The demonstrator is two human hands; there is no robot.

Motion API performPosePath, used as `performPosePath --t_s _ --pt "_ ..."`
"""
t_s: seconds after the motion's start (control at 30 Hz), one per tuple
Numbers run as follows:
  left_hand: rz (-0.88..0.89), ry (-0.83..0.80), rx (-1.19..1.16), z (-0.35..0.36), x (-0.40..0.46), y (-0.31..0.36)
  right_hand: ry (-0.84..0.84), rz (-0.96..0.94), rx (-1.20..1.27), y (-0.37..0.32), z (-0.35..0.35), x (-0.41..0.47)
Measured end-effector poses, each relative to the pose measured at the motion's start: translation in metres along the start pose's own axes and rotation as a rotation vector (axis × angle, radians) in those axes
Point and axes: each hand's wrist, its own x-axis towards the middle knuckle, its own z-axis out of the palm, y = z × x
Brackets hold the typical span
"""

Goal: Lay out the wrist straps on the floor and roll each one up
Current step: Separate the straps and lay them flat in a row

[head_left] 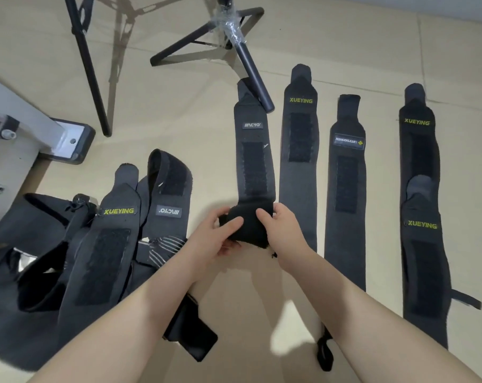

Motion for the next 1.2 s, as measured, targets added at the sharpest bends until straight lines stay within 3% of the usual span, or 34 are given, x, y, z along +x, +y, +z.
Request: performPosePath --t_s 0.1,0.27,0.33,0.4,0.47,0.57,0.63,0.67,0.77,0.87,1.0,1.2 --pt "0.055 -0.037 0.15 -0.006 -0.006 0.001 -0.033 0.141 0.174 -0.004 0.009 0.002" --pt "0.087 0.055 0.121 -0.012 -0.013 0.004 -0.129 0.125 0.09 -0.016 0.012 0.008" --pt "0.04 0.07 0.205 -0.01 -0.014 -0.001 -0.194 0.193 0.13 -0.009 0.01 0.01" --pt "-0.025 0.079 0.376 -0.008 -0.012 -0.008 -0.202 0.165 -0.049 -0.001 0.008 0.008" --pt "-0.035 0.093 0.562 -0.006 -0.01 -0.019 -0.091 0.016 -0.4 0.009 0.006 0.005" --pt "0.109 0.105 0.732 -0.004 -0.007 -0.029 0.029 -0.432 -0.85 0.021 0.003 -0.004" --pt "0.13 0.081 0.732 -0.003 -0.005 -0.032 0.003 -0.712 -0.997 0.037 0.005 -0.005" --pt "0.158 0.074 0.77 -0.003 -0.006 -0.033 -0.061 -0.764 -1.057 0.044 0.006 -0.008" --pt "0.347 0.123 1.065 -0.009 -0.006 -0.042 -0.299 -0.525 -1.263 0.056 0.007 -0.009" --pt "0.533 0.12 1.448 -0.015 -0.007 -0.049 -0.272 -0.49 -1.349 0.053 0.007 0.001" --pt "0.446 0.049 1.707 -0.008 -0.005 -0.049 -0.272 -0.463 -1.45 0.036 0.008 0.012" --pt "0.3 -0.012 1.771 0.005 0.007 -0.038 -0.239 -0.384 -1.433 0.013 0.014 0.02"
